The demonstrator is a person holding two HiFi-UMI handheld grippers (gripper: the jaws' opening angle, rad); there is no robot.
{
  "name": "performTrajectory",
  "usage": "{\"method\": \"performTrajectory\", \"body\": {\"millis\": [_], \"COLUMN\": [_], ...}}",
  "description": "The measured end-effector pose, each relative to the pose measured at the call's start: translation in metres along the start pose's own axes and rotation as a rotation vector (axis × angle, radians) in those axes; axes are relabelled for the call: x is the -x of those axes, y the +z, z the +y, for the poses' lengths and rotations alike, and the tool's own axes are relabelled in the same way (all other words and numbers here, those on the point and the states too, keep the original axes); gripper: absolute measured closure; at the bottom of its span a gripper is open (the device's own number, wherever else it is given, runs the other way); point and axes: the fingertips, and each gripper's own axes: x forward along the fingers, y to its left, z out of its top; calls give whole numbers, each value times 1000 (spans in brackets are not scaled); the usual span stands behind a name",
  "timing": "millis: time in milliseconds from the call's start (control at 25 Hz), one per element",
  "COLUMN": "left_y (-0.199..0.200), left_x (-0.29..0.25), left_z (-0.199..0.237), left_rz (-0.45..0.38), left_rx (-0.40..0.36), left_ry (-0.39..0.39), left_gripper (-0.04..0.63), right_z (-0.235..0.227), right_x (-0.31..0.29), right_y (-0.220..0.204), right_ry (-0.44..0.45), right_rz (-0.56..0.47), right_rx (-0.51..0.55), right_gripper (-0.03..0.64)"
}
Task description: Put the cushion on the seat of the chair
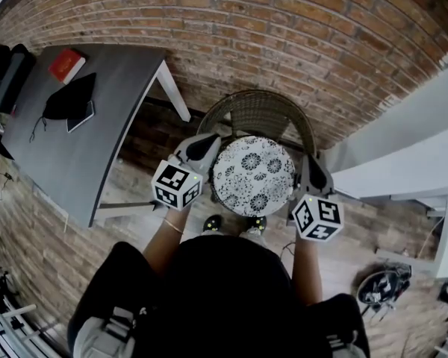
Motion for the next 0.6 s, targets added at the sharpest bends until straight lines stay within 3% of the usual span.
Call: {"method": "performTrajectory", "body": {"millis": [600], "left_y": [-5], "left_x": [7], "left_z": [2], "left_rz": [31], "left_rx": [-22], "left_ry": [8], "left_gripper": [591], "right_z": [20], "right_x": [0], "right_y": [11], "right_ry": [44], "right_rz": [-19], "right_rx": [54], "right_gripper": [620]}}
